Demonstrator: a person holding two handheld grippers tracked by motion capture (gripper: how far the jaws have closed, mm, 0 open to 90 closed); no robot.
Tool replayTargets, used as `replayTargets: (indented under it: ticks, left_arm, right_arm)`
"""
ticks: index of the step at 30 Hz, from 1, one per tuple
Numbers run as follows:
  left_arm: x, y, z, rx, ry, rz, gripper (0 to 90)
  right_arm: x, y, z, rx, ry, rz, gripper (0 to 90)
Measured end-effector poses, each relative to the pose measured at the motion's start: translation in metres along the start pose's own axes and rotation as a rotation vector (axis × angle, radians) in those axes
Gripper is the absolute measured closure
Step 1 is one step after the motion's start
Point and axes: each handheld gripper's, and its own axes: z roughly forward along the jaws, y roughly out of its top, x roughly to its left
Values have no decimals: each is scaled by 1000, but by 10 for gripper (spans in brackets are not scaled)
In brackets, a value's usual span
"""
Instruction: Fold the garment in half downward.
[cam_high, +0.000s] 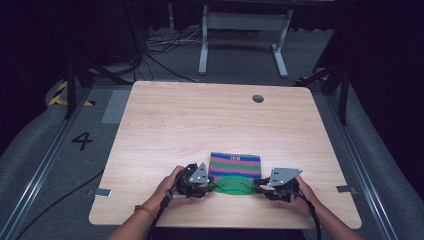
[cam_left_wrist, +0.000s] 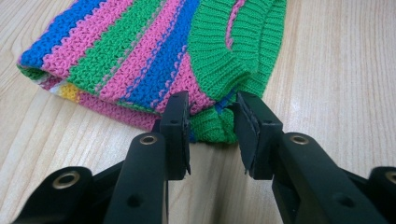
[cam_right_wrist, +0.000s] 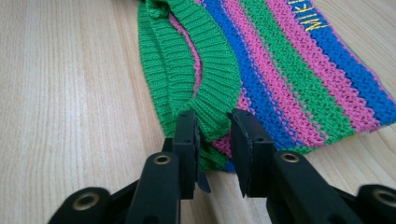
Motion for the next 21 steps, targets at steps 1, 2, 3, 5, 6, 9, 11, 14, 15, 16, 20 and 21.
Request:
replayTargets:
  ticks: [1,2,3,5,6,9,11,14,15,16,20,21]
  left_arm:
    - [0,1,0,6,2,3,636]
    - [0,1,0,6,2,3,628]
    - [1,1,-2,14,13,-1,607]
    - [1,0,-3,16,17,-10,590]
    - [3,0,-5,17,18,-8,590]
    - [5,-2,-12,8,36,-22,570]
    - [5,-2,-14,6,40,-24,558]
    - [6,-4,-16,23,44,-23,549]
    - [5,-4,-16,35,51,-18,542]
    - [5,-4,-17,39,54,-13,534]
    - [-1,-2,-15,80,98,21,463]
    - [-2,-1,-15,97,106,36,446]
  right_arm:
    - [1,1,0,4,3,3,701]
    - [1,1,0,4,3,3,701]
    - [2,2,0,10,-6,-9,696]
    - [3,2,-1,9,-5,-5,674]
    - [3,2,-1,9,-5,-5,674]
    - [5,3,-3,9,-11,-3,648]
    - [5,3,-5,13,-26,-6,622]
    - [5,3,-7,17,-39,-10,606]
    - [5,2,-8,17,-42,-5,597]
    - [6,2,-9,21,-47,-1,588]
    - [5,1,-12,32,-54,-1,552]
    - [5,1,-13,31,-54,3,541]
